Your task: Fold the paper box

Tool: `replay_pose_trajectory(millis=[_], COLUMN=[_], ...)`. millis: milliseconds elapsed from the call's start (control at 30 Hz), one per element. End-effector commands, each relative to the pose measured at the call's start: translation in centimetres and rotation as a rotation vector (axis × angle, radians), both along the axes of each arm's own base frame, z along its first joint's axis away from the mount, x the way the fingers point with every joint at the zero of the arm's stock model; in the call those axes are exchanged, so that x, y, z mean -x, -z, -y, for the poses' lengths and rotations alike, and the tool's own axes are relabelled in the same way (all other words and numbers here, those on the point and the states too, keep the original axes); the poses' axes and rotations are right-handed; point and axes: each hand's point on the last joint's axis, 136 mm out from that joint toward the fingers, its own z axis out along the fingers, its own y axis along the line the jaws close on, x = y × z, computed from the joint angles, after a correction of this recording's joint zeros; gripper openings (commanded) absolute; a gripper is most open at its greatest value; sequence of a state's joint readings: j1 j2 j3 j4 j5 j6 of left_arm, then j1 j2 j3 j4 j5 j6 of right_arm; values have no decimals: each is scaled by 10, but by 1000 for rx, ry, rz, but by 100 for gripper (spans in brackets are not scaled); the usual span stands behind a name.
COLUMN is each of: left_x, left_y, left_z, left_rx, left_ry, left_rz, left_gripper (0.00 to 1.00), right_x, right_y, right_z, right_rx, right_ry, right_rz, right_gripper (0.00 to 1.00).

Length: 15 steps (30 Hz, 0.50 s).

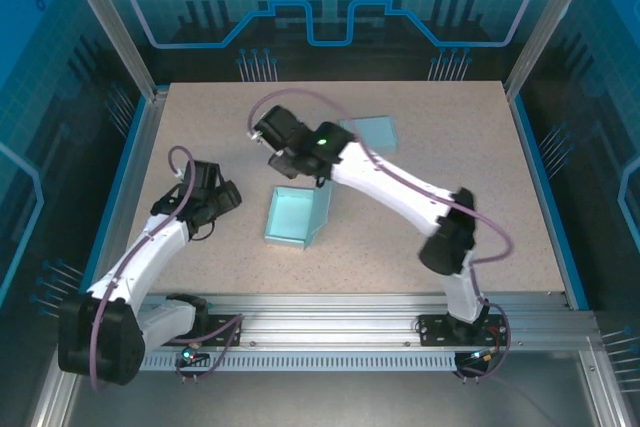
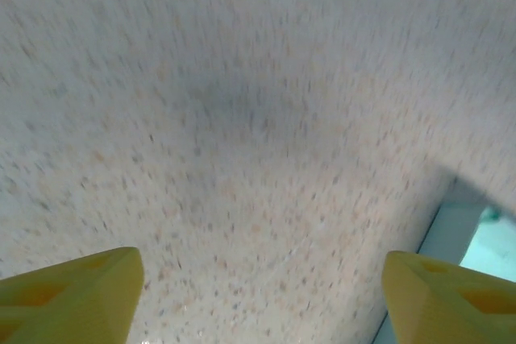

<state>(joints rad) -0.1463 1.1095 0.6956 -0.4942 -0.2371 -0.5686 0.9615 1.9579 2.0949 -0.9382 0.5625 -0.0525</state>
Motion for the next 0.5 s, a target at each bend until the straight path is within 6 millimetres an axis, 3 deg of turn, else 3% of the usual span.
replay_pose_trajectory(millis=[0,233,467], left_x=[23,64,76], left_y=[32,73,86], left_z=[31,65,98], left_rx=[94,58,71], left_ry=[70,151,229], left_rz=[-118,-289,-343], left_gripper=[73,60,57], right_x=[8,27,40], right_y=[-19,-25,-28], right_z=[45,118,162], right_rx=[-117,-265,-404], right_ry=[177,372,465], right_rz=[-14,5,22], right_gripper=[65,71,79])
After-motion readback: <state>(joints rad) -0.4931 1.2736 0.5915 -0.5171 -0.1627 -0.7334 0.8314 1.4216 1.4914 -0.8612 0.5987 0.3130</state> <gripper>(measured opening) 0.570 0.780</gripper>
